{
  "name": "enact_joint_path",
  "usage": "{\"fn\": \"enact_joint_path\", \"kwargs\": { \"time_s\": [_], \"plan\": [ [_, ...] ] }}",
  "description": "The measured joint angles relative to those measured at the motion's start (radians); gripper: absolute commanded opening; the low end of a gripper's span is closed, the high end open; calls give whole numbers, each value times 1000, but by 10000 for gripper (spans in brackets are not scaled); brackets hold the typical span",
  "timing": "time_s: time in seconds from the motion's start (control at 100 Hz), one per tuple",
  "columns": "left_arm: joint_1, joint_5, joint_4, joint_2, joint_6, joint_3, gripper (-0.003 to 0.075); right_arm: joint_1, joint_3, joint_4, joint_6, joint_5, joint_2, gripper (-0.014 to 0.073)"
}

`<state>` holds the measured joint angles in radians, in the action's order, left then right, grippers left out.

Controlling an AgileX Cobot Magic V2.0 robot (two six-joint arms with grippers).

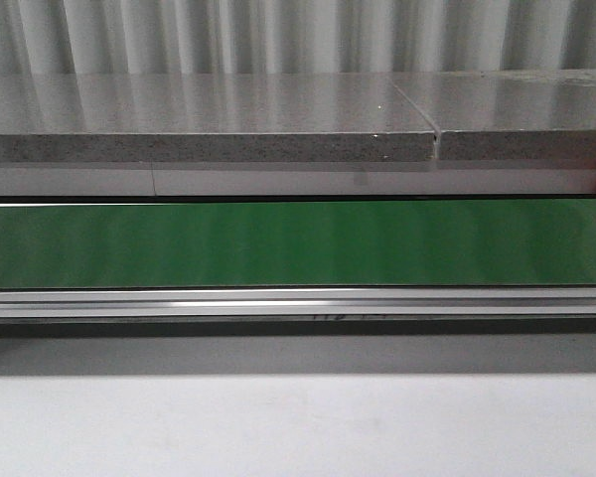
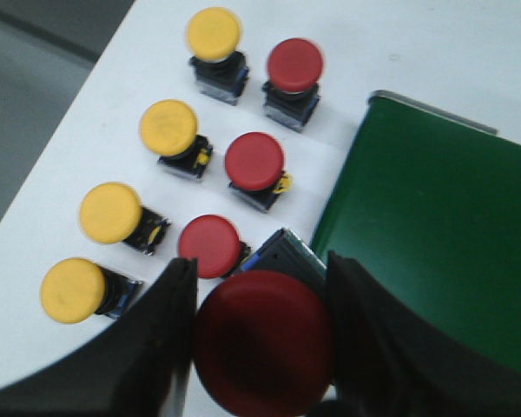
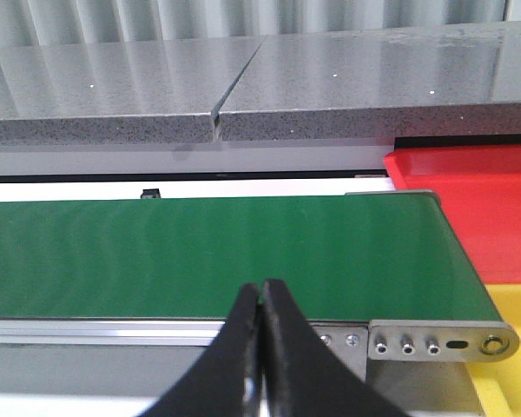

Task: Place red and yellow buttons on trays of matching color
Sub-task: 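Lower the left gripper onto a red push-button and grasp it, then set the red button on the green belt and open the left gripper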

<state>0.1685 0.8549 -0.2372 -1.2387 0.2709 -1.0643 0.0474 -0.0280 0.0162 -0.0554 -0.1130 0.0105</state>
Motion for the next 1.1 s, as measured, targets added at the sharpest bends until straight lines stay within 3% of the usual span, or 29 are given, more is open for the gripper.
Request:
{"fn": "enact_joint_path", "kwargs": {
  "time_s": [0.44,0.9,0.95,1.02,1.1],
  "plan": [
    [-184,50,-44,-216,-48,-146,-21,0,0,0,0,0,0,-69],
    [-198,26,-57,-355,-55,-159,-11,0,0,0,0,0,0,-69],
    [-198,24,-53,-362,-55,-159,26,0,0,0,0,0,0,-69],
    [-198,21,-41,-362,-55,-159,134,0,0,0,0,0,0,-69],
    [-198,21,-37,-362,-56,-159,331,0,0,0,0,0,0,-69]
  ]
}}
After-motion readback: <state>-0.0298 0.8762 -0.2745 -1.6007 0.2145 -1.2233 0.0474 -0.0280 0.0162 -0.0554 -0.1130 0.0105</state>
